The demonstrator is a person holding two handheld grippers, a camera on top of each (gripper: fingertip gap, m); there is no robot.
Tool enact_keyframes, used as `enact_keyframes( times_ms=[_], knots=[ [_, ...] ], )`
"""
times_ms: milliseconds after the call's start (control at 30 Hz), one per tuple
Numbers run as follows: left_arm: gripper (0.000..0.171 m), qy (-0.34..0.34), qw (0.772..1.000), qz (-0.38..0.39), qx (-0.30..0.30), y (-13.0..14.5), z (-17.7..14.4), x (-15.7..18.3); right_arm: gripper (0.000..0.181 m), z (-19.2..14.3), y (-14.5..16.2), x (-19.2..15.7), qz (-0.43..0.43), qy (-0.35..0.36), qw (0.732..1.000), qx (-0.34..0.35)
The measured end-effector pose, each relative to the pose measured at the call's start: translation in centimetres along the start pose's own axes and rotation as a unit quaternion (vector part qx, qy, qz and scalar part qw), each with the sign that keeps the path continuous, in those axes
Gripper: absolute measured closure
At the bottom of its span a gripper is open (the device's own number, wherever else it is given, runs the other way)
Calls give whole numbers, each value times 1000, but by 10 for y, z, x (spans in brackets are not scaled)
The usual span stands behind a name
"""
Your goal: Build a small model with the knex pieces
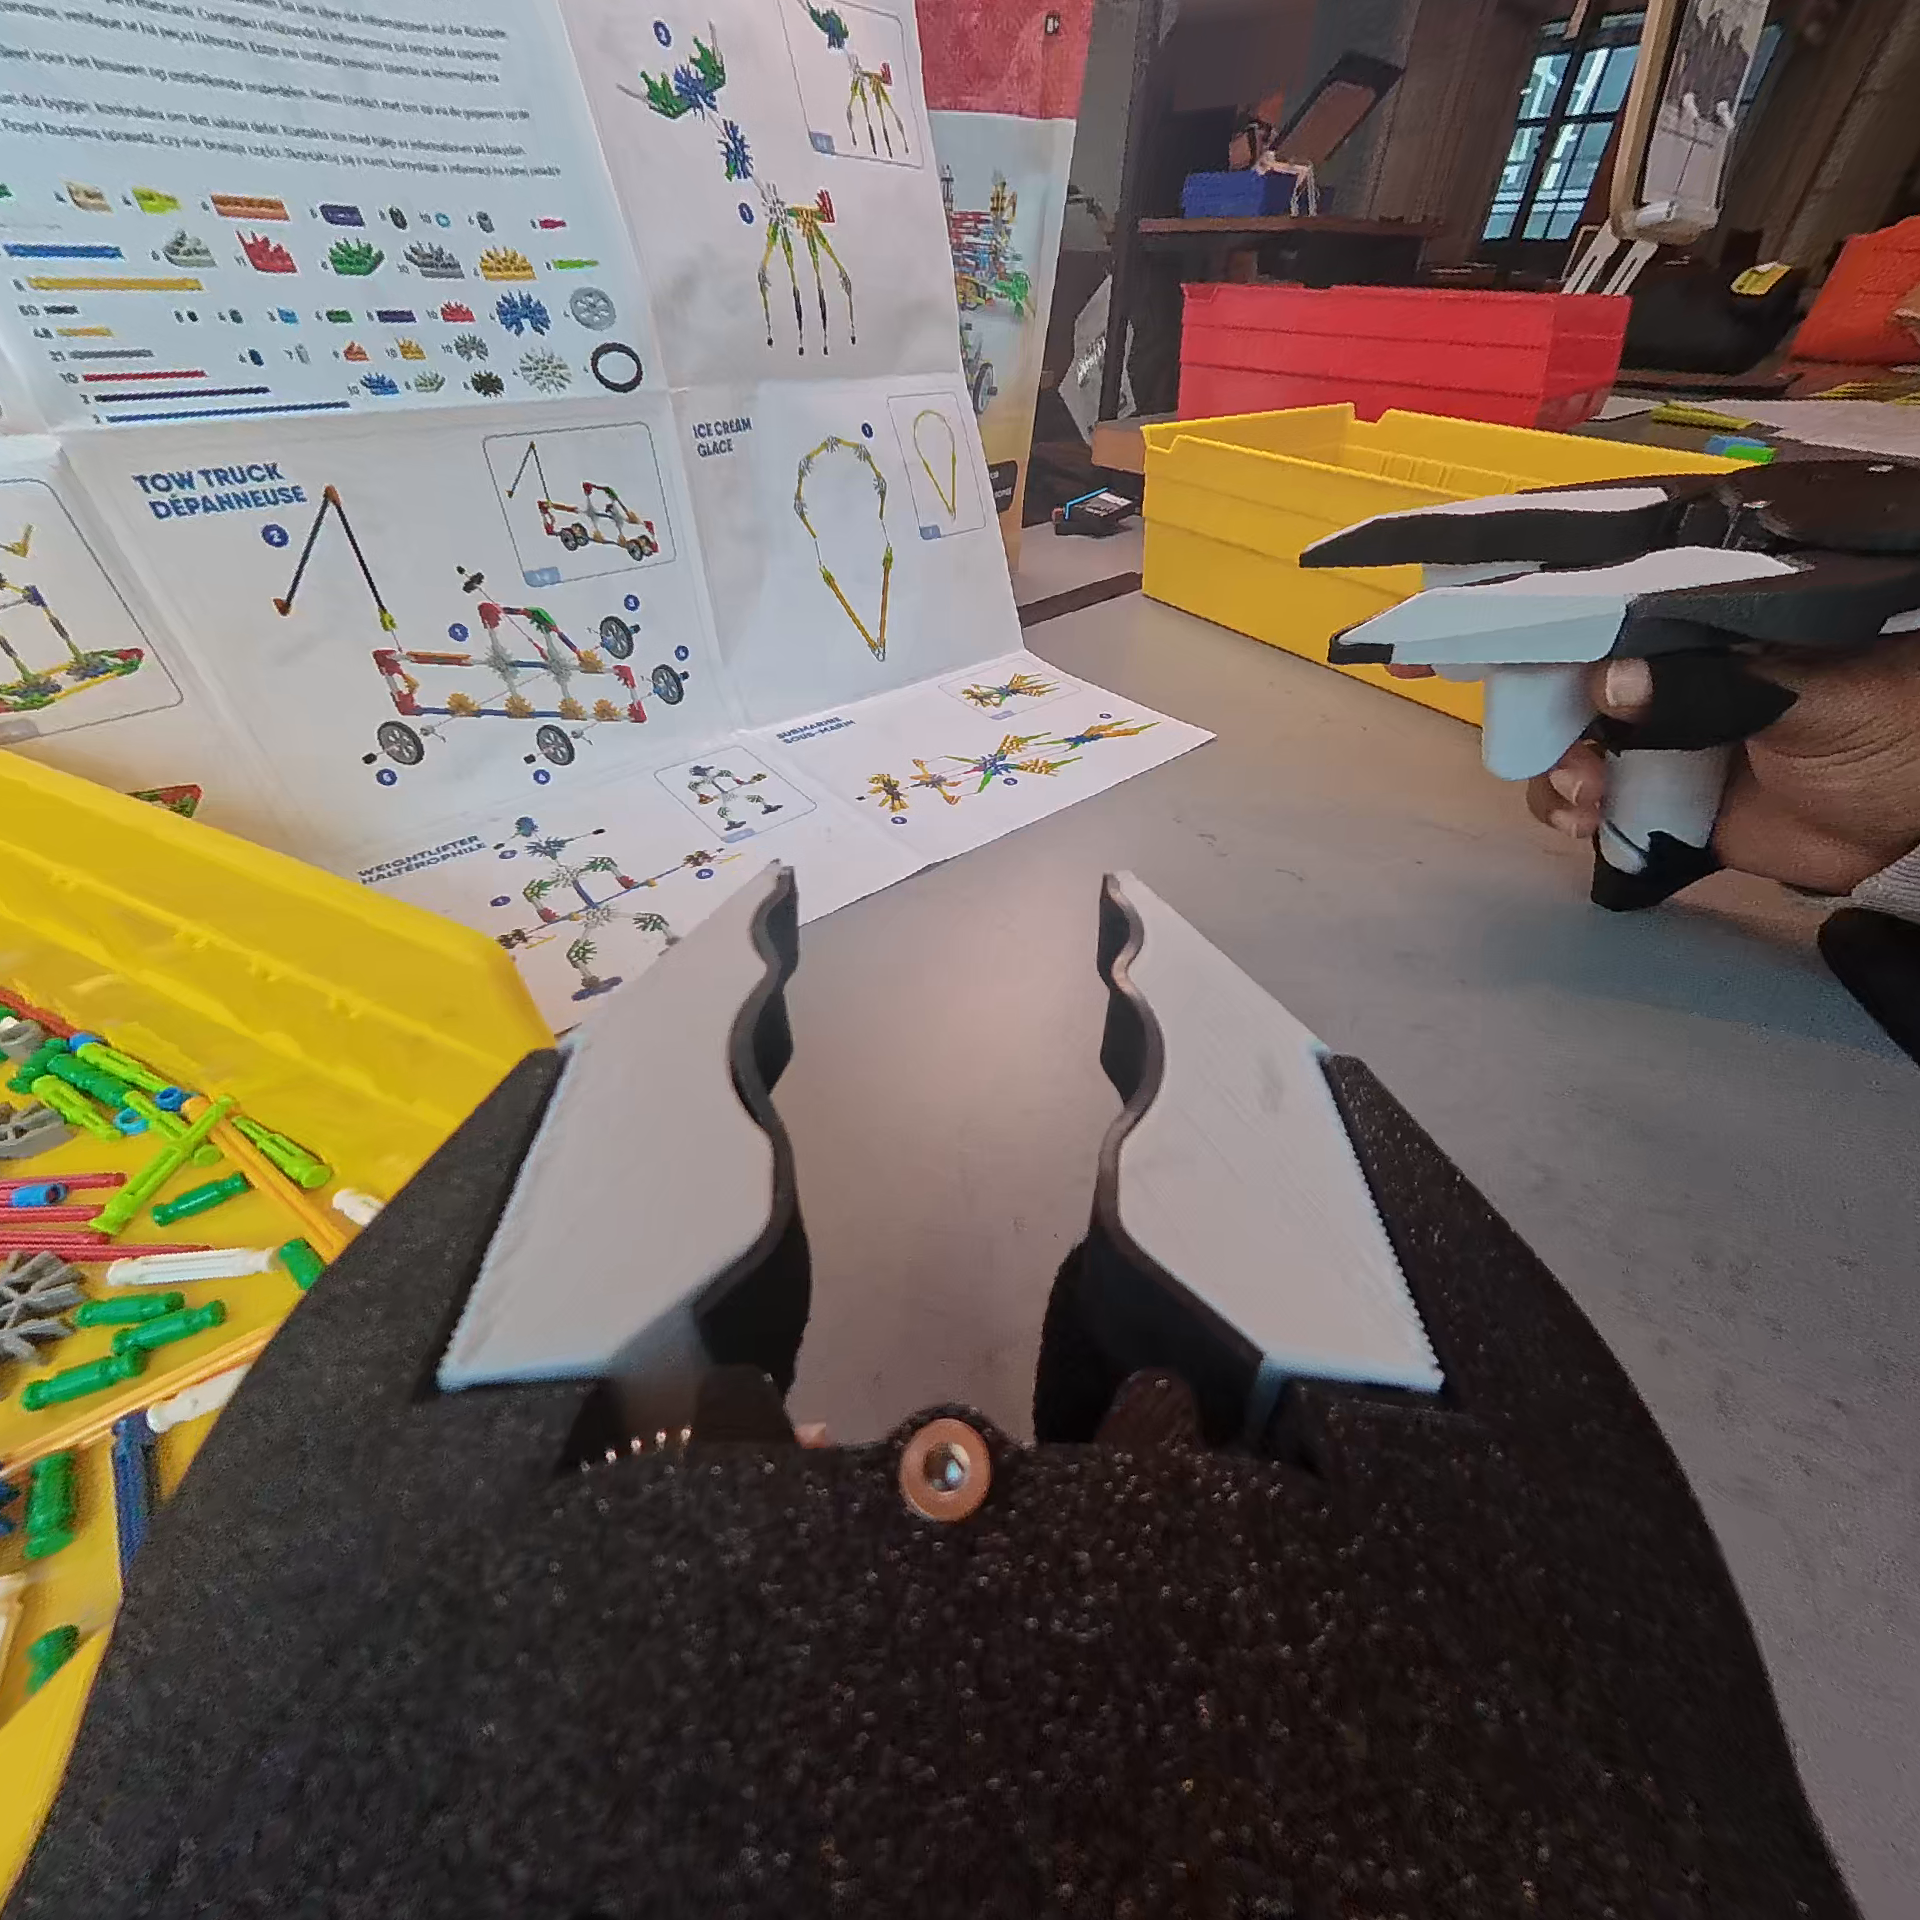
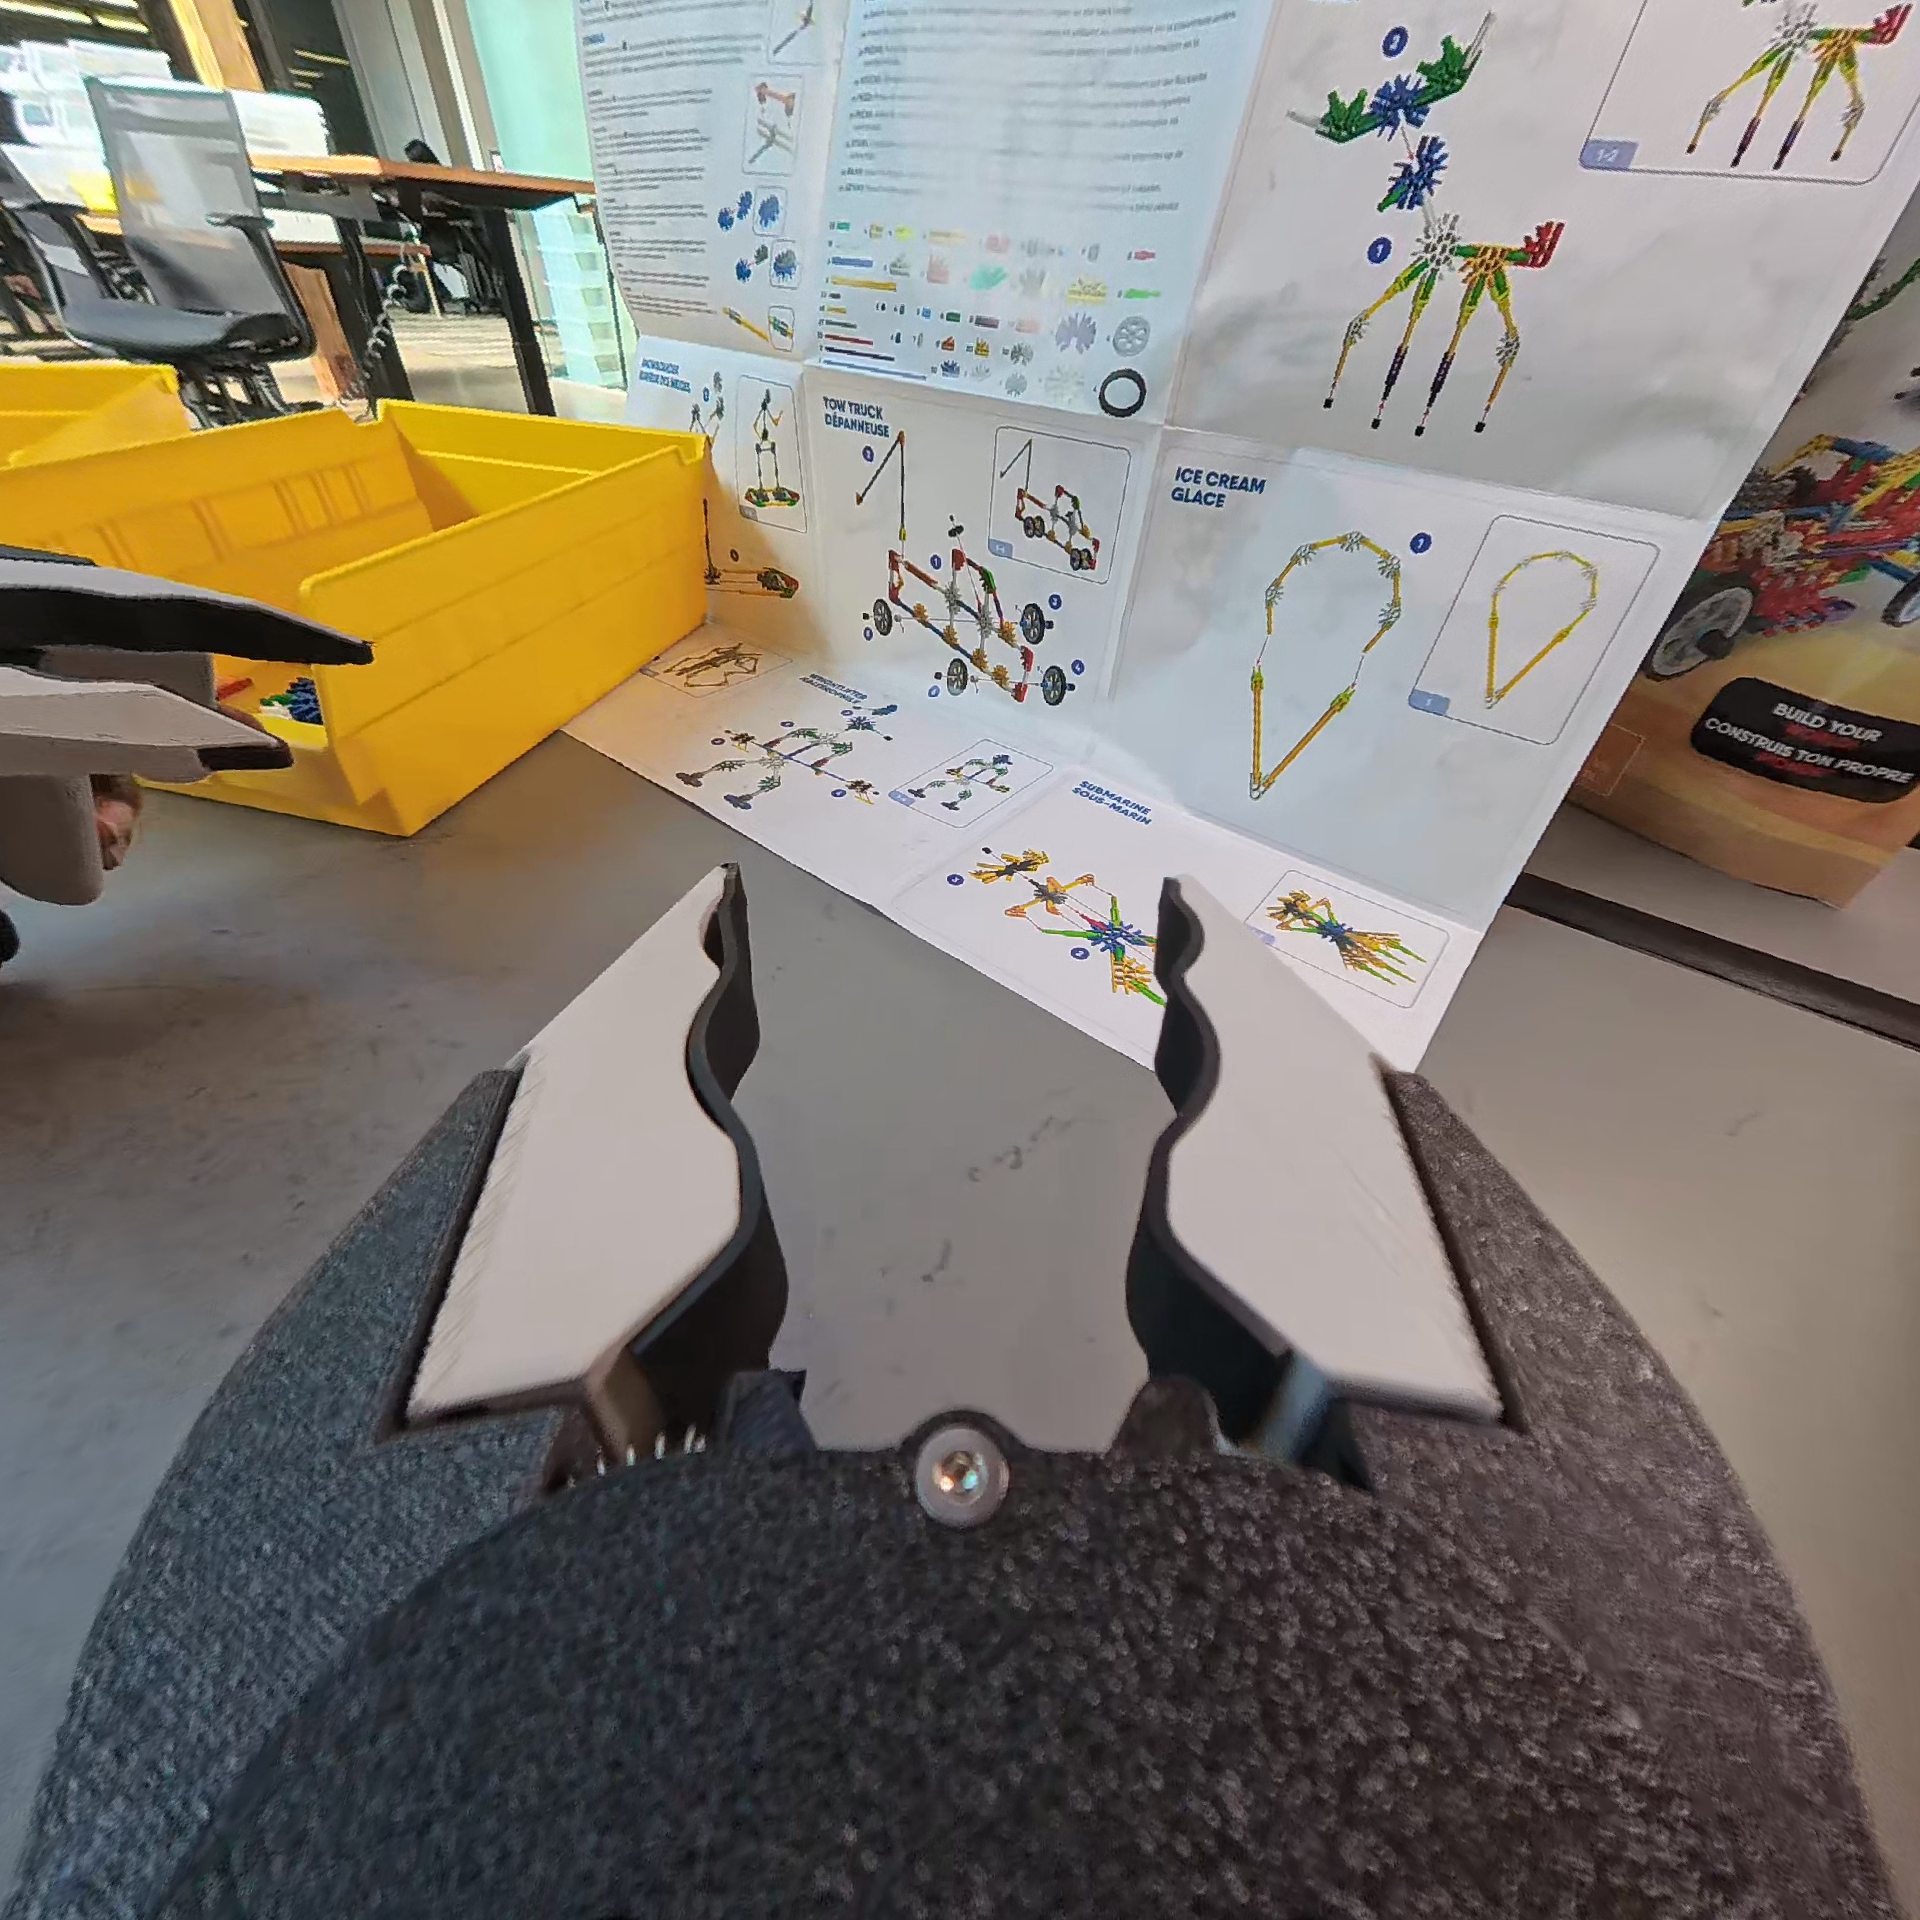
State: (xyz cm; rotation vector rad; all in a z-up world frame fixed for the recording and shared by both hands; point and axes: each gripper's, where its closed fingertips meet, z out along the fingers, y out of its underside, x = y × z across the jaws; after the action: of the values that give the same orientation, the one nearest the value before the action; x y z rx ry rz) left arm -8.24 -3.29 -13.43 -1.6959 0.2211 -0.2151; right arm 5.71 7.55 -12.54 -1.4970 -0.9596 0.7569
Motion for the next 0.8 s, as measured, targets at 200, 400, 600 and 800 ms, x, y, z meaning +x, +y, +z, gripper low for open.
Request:
enact_keyframes(
  times_ms=[200,400,600,800],
  knots=[
    [118,11,999,-43,-2,-3,-5,-5,106,2,2,-8,-17,-13,1000,-7],
    [123,33,998,-49,24,-12,-8,2,104,1,2,-16,-36,-29,999,-5],
    [133,45,998,-6,47,-19,-10,13,105,0,0,-11,-14,-31,999,2],
    [125,88,994,-23,64,-25,-12,28,100,0,0,-10,-14,-25,1000,-2]
  ],
)
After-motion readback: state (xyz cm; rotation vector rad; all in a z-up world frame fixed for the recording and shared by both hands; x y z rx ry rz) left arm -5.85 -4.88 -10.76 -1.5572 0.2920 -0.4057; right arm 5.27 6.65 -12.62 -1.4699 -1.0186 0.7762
